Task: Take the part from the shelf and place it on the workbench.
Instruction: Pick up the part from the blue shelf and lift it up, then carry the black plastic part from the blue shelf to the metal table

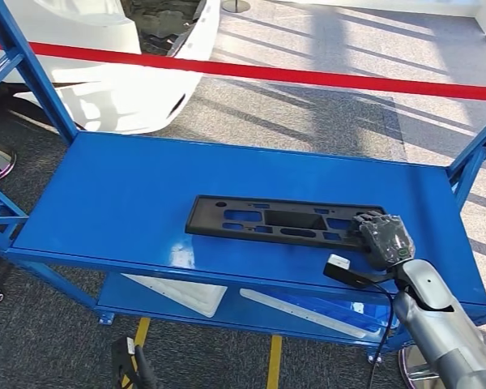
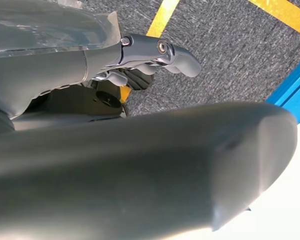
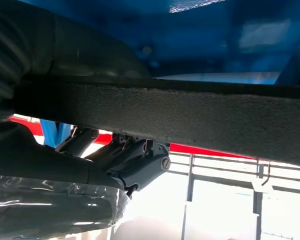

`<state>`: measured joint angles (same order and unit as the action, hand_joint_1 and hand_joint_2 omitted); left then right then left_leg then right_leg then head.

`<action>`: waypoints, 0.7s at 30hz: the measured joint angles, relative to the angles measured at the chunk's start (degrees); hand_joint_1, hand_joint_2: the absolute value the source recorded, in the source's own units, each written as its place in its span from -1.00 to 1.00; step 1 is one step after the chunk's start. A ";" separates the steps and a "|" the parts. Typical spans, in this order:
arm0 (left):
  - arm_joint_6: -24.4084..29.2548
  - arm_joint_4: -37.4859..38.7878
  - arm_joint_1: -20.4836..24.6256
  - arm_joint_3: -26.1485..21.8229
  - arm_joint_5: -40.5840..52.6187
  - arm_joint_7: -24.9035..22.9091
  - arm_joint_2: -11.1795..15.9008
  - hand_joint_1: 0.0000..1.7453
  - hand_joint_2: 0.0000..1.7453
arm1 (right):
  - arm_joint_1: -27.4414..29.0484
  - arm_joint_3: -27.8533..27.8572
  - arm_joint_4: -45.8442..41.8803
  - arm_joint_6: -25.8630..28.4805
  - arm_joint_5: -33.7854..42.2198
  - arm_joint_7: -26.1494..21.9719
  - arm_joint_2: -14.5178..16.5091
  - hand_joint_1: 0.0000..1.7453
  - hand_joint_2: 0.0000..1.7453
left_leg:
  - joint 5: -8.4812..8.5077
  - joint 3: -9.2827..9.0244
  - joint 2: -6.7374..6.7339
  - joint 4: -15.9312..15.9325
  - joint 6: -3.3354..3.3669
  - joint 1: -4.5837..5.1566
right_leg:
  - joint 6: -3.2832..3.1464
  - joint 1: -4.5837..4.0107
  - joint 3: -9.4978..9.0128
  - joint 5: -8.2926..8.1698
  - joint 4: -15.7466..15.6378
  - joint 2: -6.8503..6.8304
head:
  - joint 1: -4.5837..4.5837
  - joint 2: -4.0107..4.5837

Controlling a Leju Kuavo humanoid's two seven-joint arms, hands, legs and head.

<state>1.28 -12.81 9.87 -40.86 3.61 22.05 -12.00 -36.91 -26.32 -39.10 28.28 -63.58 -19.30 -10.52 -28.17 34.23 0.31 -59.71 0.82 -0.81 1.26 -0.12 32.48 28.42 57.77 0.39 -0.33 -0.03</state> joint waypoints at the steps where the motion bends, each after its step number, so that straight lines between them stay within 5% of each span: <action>1: 0.04 0.00 -0.05 -0.01 0.00 0.03 0.00 -1.00 -1.00 | 0.51 0.21 -1.10 0.23 0.16 0.29 -0.27 1.00 1.00 | 0.00 0.01 0.00 0.00 0.00 0.00 | 0.00 0.00 0.01 0.00 0.00 0.00 | 0.00 0.00; 7: 0.81 0.00 -0.49 -0.04 0.00 0.52 0.00 -1.00 -1.00 | 6.60 2.99 -12.53 2.27 -1.52 5.24 -2.17 1.00 1.00 | -0.01 0.14 0.02 0.00 0.00 0.00 | 0.02 0.00 0.11 0.02 0.00 -0.03 | 0.01 0.01; 12: 1.95 0.00 -1.33 -0.68 0.00 1.65 0.00 -1.00 -1.00 | 18.00 7.15 -30.17 6.14 -8.01 10.28 -2.67 1.00 1.00 | -0.06 0.24 0.12 0.02 -0.04 -0.03 | 0.01 -0.03 0.17 0.17 0.00 -0.11 | 0.01 0.00; 21: 3.04 0.00 -2.55 -2.47 0.00 2.85 0.02 -1.00 -1.00 | 36.63 11.22 -55.30 11.14 -16.39 12.63 1.32 1.00 1.00 | -0.14 0.28 0.15 0.12 -0.12 -0.04 | -0.09 -0.05 0.28 0.32 0.00 -0.12 | 0.00 0.00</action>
<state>4.32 -12.81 7.32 -43.34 3.61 24.90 -11.98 -0.28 -15.10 -94.39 39.42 -79.98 -6.67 -9.20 -28.31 34.51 0.46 -59.59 0.69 -0.85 1.17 -0.17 32.77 28.74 57.77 0.27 -0.33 -0.03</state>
